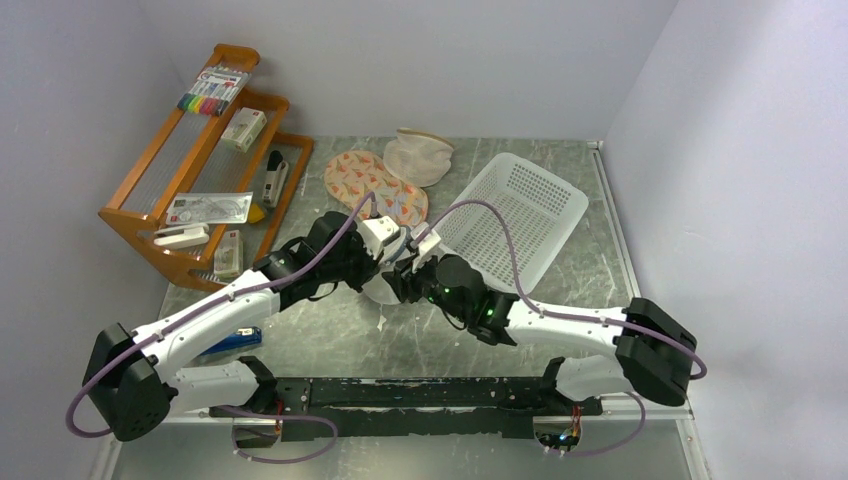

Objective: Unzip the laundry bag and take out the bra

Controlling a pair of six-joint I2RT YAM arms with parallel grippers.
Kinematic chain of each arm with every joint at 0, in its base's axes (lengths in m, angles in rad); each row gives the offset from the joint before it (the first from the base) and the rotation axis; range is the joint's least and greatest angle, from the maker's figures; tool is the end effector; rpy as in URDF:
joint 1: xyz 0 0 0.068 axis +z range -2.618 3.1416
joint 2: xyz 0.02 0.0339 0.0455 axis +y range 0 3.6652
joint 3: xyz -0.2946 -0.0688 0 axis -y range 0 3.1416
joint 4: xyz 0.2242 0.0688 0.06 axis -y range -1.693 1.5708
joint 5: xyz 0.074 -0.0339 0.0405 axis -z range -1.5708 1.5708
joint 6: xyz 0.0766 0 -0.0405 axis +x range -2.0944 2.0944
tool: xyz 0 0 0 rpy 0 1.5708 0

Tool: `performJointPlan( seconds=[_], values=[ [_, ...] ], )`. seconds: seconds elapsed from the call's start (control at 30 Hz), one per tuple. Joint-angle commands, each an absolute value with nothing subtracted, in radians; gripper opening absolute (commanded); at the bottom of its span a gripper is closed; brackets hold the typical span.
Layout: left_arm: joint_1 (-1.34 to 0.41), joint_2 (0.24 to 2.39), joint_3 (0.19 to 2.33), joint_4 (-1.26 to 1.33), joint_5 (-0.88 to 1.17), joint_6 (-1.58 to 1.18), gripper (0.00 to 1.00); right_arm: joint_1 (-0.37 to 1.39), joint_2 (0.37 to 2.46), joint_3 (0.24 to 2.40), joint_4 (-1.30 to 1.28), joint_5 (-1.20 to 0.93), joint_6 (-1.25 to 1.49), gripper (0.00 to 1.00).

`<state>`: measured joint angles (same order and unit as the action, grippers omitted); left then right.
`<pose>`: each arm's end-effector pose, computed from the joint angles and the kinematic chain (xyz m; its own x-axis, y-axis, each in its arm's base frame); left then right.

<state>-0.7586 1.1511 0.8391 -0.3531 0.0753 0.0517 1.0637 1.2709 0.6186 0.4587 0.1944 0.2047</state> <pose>0.1775 -0.1762 0.2780 -0.4097 0.4593 -0.7882 0.7511 0.6602 -0.0057 0.1557 0.2498 0.2778 -0.2471 -0.0341 -0.9684 -0.7307 0.6630 0.1631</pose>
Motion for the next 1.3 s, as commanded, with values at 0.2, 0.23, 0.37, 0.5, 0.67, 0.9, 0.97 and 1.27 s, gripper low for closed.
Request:
performJointPlan(
  seconds=[0.2, 0.23, 0.37, 0.5, 0.67, 0.9, 0.97, 1.27],
  values=[
    [-0.744, 1.135, 0.865, -0.336, 0.157, 0.043, 0.07, 1.104, 1.354, 0.640, 0.558, 0.369, 0.214, 0.39],
    [-0.744, 1.135, 0.866, -0.336, 0.158, 0.043, 0.07, 1.105, 1.358, 0.642, 0.565, 0.373, 0.217, 0.39],
    [-0.744, 1.145, 0.868, -0.340, 0.163, 0.045, 0.07, 1.120, 1.380, 0.653, 0.585, 0.385, 0.217, 0.40],
    [-0.742, 1.154, 0.873, -0.345, 0.170, 0.047, 0.07, 1.126, 1.397, 0.671, 0.574, 0.451, 0.223, 0.39],
    [-0.741, 1.155, 0.872, -0.346, 0.167, 0.049, 0.07, 1.127, 1.388, 0.667, 0.554, 0.524, 0.239, 0.25],
    [-0.742, 1.163, 0.874, -0.351, 0.159, 0.052, 0.07, 1.127, 1.370, 0.653, 0.533, 0.546, 0.246, 0.12],
    [-0.742, 1.166, 0.875, -0.351, 0.158, 0.051, 0.07, 1.126, 1.365, 0.648, 0.534, 0.544, 0.243, 0.10],
    [-0.742, 1.170, 0.875, -0.353, 0.167, 0.054, 0.07, 1.126, 1.362, 0.638, 0.581, 0.443, 0.194, 0.07]
  ],
)
